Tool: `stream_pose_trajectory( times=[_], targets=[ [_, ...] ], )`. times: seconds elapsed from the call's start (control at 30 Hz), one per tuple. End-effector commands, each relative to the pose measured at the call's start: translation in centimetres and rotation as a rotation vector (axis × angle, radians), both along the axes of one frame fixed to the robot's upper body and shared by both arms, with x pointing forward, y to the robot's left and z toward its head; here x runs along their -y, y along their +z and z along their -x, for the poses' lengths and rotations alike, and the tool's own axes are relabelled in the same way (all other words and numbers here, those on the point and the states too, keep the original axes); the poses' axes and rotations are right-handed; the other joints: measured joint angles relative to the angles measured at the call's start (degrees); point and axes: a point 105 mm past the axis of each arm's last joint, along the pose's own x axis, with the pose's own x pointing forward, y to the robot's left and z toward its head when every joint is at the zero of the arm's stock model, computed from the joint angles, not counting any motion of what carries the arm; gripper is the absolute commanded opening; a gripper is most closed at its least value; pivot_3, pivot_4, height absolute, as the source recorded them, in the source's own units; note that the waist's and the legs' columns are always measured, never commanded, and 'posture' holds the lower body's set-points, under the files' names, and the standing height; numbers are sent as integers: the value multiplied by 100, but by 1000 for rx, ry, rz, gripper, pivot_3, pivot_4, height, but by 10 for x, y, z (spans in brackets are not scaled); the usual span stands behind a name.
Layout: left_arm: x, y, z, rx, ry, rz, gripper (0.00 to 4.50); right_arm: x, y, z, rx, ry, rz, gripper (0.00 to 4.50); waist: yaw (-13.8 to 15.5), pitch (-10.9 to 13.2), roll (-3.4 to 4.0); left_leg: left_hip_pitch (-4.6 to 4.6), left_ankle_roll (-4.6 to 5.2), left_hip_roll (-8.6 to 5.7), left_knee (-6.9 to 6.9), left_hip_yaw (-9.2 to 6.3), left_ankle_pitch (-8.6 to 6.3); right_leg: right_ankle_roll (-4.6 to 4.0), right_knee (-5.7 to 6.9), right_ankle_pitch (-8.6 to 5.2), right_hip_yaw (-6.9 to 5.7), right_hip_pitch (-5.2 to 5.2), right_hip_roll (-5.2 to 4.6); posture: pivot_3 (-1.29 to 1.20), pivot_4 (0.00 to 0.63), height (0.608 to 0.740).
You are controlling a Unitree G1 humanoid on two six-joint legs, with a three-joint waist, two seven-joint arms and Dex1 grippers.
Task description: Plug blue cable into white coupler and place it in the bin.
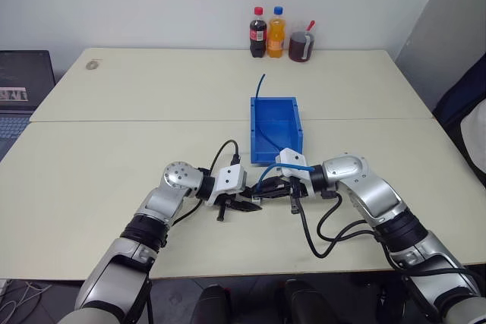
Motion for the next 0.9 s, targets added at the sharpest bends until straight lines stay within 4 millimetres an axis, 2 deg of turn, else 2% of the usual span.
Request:
stream_pose_trajectory(
  times=[0.03, 0.27, 0.6, 0.73, 0.77, 0.87, 0.9],
  targets=[
    [5, 8, 3, 33, -27, 21, 877, 15, -51, 9, -125, -17, 184, 18, 0, -3, 1, 0, 0, 0, 0, 0, 0, 0, 0, 0, 1, 0, 0, 0, 150, 740],
    [9, 8, 3, 40, -34, 25, 877, 14, -61, 5, -158, -70, 208, 18, 0, -25, 15, 4, 0, 1, -1, -1, 0, 0, 0, -1, 2, 3, 3, 0, 150, 740],
    [10, 9, 2, 47, -30, 29, 877, 11, -59, -3, -220, -120, 188, 18, -9, -47, 27, 17, 1, 3, -3, -1, 0, -2, 0, -4, 2, 15, 5, 0, 150, 740],
    [5, 19, -2, 64, 14, 64, 877, 14, -35, -11, -199, -179, 102, 18, -5, -48, 29, 21, 1, 3, -3, -3, 0, -3, 0, -4, 0, 21, 5, 0, 150, 740],
    [3, 23, -2, 59, 27, 78, 1544, 14, -26, -12, -195, -196, 71, 18, -2, -48, 29, 21, 1, 3, -3, -4, 0, -3, 0, -4, 0, 22, 5, 0, 150, 740],
    [-5, 35, -1, 57, 75, 109, 2271, 14, 9, -12, -220, -252, -55, 18, -4, -46, 31, 17, 0, 4, -2, -4, 0, -3, 0, -4, 0, 21, 5, 0, 150, 740],
    [-9, 42, 2, 60, 113, 135, 2441, 16, 26, -12, -239, -289, -120, 18, -6, -46, 31, 13, 1, 5, -2, -5, 0, -3, 0, -4, 1, 16, 5, 0, 150, 740]
  ],
)
